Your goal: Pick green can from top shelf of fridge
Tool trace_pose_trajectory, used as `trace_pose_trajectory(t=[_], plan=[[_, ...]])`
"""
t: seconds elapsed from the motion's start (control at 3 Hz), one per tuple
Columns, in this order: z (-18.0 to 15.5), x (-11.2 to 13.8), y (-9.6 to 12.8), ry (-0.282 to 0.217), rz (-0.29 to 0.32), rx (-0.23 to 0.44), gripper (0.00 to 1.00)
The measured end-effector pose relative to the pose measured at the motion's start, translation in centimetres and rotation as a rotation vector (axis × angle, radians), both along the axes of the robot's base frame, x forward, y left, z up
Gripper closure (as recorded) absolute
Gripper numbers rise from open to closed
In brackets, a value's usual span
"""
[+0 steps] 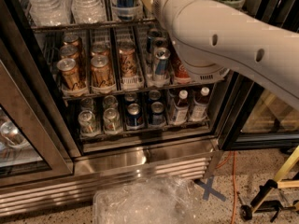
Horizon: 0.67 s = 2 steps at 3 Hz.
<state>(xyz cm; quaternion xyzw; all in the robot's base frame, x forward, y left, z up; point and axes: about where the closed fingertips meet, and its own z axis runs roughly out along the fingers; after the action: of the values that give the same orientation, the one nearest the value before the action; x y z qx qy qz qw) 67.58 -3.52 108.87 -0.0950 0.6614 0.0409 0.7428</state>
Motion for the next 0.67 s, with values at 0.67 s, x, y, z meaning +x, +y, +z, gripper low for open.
trace_pose_trajectory(t=[0.67], plan=[[0.44,1.76,0.07,-0.006,-0.027,0.008,0.22]])
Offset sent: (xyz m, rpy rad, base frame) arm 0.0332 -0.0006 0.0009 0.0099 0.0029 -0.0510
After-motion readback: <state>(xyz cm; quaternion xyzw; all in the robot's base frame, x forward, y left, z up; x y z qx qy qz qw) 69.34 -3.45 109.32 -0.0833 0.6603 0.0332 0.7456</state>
